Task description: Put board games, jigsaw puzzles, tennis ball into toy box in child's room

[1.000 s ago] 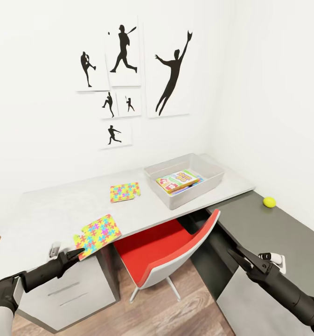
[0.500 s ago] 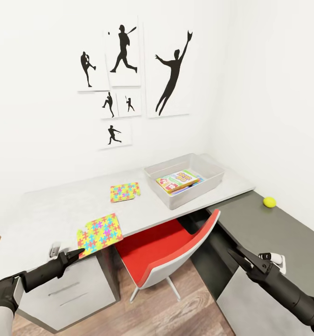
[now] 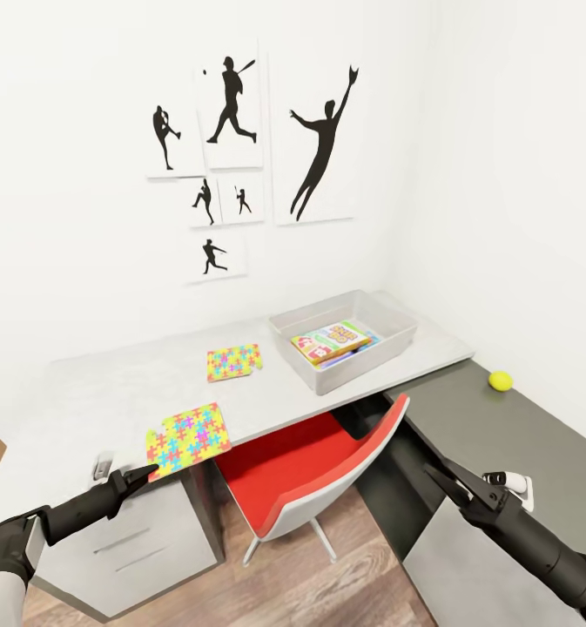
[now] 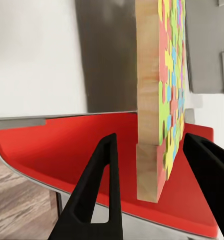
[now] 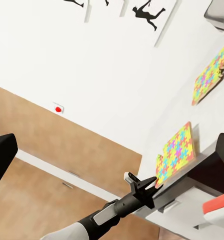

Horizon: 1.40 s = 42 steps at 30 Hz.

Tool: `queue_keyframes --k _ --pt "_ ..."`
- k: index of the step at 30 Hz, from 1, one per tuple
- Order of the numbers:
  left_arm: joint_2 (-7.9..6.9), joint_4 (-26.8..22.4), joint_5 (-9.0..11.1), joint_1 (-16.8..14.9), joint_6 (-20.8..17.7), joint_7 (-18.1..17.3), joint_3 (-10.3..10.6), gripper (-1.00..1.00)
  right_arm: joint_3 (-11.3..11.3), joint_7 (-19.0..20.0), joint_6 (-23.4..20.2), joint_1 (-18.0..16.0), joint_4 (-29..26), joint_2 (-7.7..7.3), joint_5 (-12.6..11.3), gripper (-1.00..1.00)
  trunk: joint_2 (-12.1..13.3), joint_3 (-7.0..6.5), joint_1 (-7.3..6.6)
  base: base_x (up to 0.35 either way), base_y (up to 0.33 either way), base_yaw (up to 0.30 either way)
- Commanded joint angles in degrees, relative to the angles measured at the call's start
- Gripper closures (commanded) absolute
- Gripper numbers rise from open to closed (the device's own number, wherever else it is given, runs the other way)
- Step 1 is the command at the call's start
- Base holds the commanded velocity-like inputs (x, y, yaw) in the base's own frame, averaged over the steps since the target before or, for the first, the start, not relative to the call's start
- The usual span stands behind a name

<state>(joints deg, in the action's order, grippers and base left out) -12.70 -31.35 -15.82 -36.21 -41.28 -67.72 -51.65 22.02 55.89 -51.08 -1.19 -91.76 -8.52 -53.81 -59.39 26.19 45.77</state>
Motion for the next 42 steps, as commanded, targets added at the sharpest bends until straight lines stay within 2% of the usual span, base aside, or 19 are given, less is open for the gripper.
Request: queue_keyframes --k 1,20,25,28,31,32,34,35,39,42 --pt "0.04 0.0 -0.6 -0.1 -0.5 -0.5 -0.4 1.0 0.0 0.1 -0.3 0.0 0.0 -0.01 -0.1 -1.0 0.4 -0.13 -0.22 0.0 0.0 0.0" --pt "-0.01 -0.6 -0.6 -0.2 -1.1 -1.2 -0.2 1.0 0.0 0.1 -0.3 0.0 0.0 -0.05 0.0 -1.0 8.0 -3.54 -4.4 0.0 0.0 0.0" --pt "-0.28 -0.8 -0.7 -1.8 -4.9 -2.9 0.5 1.0 0.1 0.1 -0.3 0.0 0.0 -0.06 0.0 -1.0 10.0 -4.43 -5.49 0.0 0.0 0.0" --pt "-0.99 -1.5 -0.8 -3.2 -6.8 -7.3 3.7 1.0 1.6 0.2 -0.3 0.0 0.0 -0.02 0.0 -1.0 11.2 -4.97 -6.15 0.0 0.0 0.0" --pt "-3.18 -3.4 -0.9 -4.4 -7.5 -14.7 9.5 1.0 2.8 0.3 -0.3 0.0 0.0 0.05 -0.1 -1.0 12.4 -5.51 -6.81 0.0 0.0 0.0" --pt "-3.63 -3.6 -1.0 -4.5 -7.5 -16.0 10.5 1.0 2.9 0.3 -0.3 0.0 0.0 0.04 -0.1 -1.0 12.8 -5.69 -7.03 0.0 0.0 0.0" --pt "-5.14 -4.1 -1.1 -4.7 -7.5 -20.4 14.3 1.0 3.2 0.3 -0.3 0.0 0.0 0.03 0.0 -1.0 13.6 -6.05 -7.47 0.0 0.0 0.0" --pt "-5.73 -4.3 -1.1 -4.8 -7.4 -21.9 15.5 1.0 3.3 0.3 -0.3 0.0 0.0 0.02 0.0 -1.0 14.0 -6.23 -7.69 0.0 0.0 0.0" --pt "-7.22 -4.6 -1.0 -4.9 -7.3 -22.3 17.4 1.0 3.4 0.1 -0.3 0.0 0.0 0.17 0.0 -1.0 15.6 -6.95 -8.57 0.0 0.0 0.0" --pt "-7.91 -4.8 -0.9 -5.2 -7.5 -22.3 17.7 1.0 3.4 0.0 -0.2 0.0 0.0 0.36 0.0 -1.0 16.8 -7.49 -9.23 0.0 0.0 0.0"
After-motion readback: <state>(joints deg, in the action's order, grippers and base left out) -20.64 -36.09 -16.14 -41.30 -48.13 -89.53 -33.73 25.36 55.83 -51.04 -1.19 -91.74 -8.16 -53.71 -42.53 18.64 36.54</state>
